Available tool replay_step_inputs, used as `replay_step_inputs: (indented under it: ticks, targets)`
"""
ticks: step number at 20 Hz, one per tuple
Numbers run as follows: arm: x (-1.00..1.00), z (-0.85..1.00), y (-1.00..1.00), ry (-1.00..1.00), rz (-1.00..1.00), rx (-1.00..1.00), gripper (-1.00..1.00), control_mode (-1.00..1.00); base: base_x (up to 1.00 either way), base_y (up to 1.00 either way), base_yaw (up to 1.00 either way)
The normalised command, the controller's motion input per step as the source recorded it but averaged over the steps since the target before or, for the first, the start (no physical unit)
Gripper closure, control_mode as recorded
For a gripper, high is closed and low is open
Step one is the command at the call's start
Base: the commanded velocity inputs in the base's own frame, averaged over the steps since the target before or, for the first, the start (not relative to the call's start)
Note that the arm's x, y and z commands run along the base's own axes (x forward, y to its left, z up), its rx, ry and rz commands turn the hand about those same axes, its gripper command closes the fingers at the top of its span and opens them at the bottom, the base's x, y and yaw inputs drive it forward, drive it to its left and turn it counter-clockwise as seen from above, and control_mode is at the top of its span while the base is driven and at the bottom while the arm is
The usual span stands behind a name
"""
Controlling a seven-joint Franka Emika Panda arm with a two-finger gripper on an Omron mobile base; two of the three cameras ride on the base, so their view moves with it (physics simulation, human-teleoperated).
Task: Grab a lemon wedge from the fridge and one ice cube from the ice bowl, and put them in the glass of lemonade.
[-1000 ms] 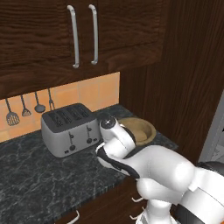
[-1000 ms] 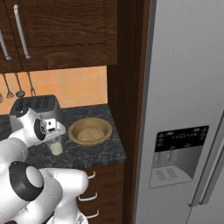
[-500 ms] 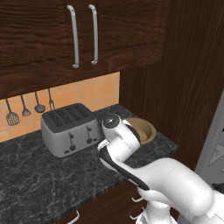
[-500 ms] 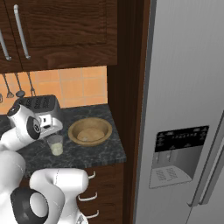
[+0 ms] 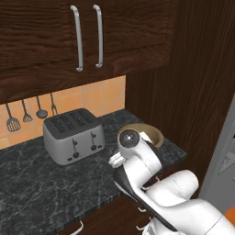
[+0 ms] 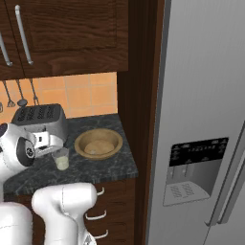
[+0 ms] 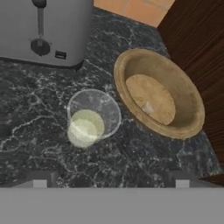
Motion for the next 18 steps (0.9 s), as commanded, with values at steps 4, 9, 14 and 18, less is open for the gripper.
replay_step_inputs:
  ticks: [4, 9, 14, 18]
  targets:
    - [-0.73, 0.27, -0.77, -0.22, 0.06, 0.35, -1.0, -1.0, 0.0, 0.0, 0.0]
    - [-0.11, 0.23, -0.94, -0.05, 0.05, 0.41, -1.0, -1.0, 0.0, 0.0, 0.0]
    - [0.0, -0.02, -0.53, 0.0, 0.09, 0.21, -1.0, -1.0, 0.0, 0.0, 0.0]
    - [-0.02, -0.09, -0.09, 0.0, 0.03, 0.0, -1.0, -1.0, 0.0, 0.0, 0.0]
